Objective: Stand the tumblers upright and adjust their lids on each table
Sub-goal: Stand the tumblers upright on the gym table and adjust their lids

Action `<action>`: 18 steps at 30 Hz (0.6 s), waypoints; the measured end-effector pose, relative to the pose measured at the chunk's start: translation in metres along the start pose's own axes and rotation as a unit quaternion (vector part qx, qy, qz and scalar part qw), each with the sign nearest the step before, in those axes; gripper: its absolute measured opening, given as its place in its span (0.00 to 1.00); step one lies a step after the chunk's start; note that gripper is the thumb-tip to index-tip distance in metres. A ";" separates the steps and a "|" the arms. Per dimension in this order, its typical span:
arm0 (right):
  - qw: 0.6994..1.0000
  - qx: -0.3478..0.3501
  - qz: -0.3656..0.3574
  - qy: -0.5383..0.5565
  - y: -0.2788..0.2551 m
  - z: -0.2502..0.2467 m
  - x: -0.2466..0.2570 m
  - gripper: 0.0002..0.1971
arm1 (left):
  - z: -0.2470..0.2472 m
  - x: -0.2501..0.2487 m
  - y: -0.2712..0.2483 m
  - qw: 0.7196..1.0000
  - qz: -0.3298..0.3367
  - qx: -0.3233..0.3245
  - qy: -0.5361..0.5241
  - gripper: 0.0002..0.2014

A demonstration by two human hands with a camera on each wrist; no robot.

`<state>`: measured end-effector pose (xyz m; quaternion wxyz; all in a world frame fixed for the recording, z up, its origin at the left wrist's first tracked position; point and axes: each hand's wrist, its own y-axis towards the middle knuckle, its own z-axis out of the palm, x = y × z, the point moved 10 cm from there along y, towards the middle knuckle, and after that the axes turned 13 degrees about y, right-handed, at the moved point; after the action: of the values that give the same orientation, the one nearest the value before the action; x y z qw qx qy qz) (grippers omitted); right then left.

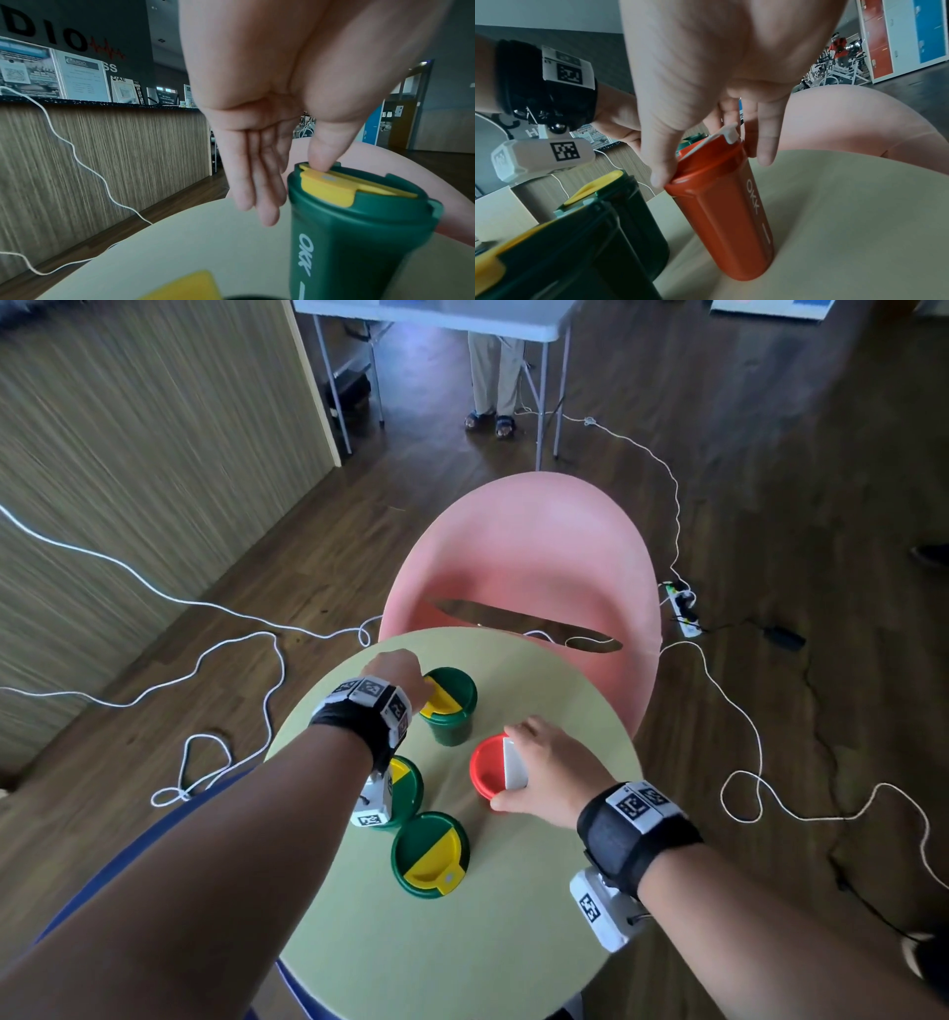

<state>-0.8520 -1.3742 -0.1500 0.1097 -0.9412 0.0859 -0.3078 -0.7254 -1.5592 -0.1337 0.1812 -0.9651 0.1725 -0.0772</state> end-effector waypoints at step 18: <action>0.983 -0.023 0.083 0.165 -0.008 -0.013 -0.018 0.17 | -0.004 -0.021 -0.001 0.999 0.036 -0.021 -0.032 0.16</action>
<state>-0.8734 -1.3643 -0.1475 0.0974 -0.8694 0.1877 -0.4467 -0.7454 -1.5519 -0.1311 0.1694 -0.9639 0.2024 -0.0359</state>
